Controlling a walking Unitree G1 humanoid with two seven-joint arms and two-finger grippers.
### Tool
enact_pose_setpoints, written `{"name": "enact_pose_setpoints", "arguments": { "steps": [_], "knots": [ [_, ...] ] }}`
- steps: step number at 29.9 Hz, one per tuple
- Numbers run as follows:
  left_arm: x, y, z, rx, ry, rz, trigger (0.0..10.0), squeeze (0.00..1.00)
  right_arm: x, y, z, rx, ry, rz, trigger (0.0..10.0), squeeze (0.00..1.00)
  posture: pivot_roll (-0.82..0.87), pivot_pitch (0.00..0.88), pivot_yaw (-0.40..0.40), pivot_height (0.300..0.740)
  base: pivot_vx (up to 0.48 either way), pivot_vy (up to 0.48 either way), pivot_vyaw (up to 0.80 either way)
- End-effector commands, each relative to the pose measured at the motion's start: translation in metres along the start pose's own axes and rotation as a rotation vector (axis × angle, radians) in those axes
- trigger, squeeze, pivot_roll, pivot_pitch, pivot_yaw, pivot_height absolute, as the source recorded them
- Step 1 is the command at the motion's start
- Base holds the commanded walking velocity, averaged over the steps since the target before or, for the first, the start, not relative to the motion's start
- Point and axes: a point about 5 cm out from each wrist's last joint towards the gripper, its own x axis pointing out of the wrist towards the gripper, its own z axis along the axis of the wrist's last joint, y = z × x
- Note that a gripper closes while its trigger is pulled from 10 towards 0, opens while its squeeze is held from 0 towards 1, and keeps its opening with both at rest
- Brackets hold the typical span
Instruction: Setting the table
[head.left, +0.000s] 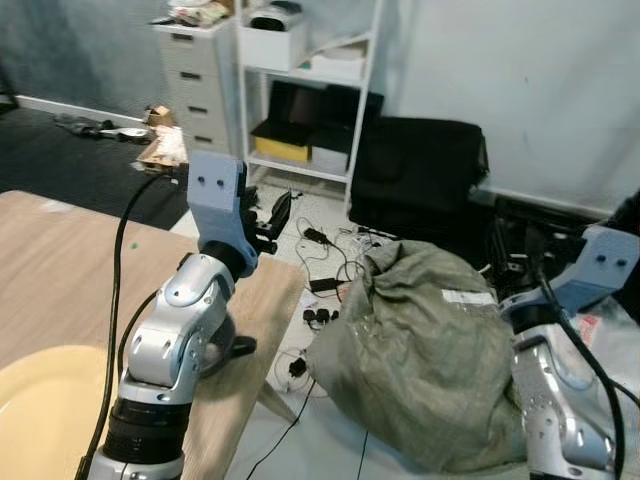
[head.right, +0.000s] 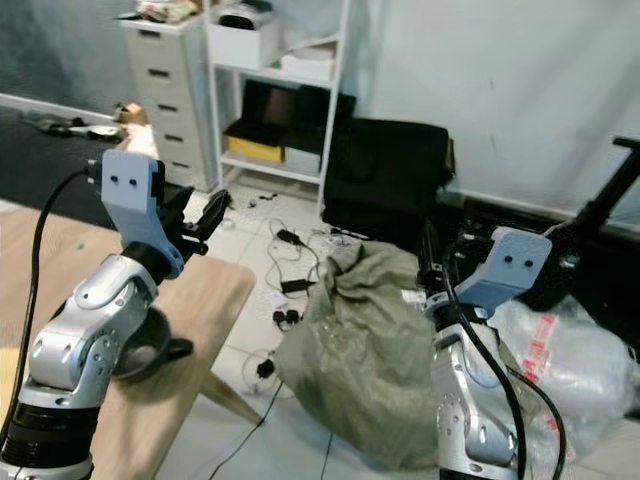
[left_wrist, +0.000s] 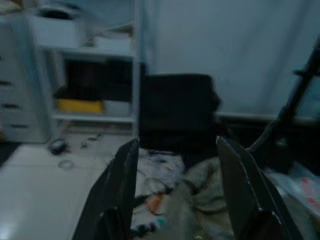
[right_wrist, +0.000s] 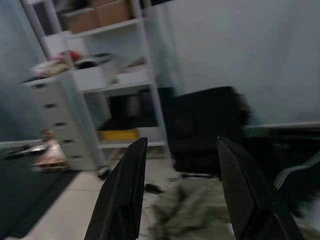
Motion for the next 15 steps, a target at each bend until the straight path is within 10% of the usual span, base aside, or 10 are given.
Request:
{"name": "enact_pose_setpoints", "arguments": {
  "steps": [1, 15],
  "knots": [
    [-0.0005, -0.0017, 0.0019, 0.016, -0.01, -0.012, 10.0, 0.0, 0.0008, -0.0013, 0.0024, -0.004, -0.01, -0.005, 10.0, 0.0, -0.09, 0.002, 0.076, 0.74, 0.0, 0.0, -0.8],
    [0.0, -0.003, 0.0012, 0.014, -0.009, -0.02, 10.0, 0.0, 0.0005, -0.0017, 0.0022, -0.01, -0.009, -0.004, 10.0, 0.0, -0.09, 0.001, 0.075, 0.74, 0.0, 0.0, -0.8]
  ]
}}
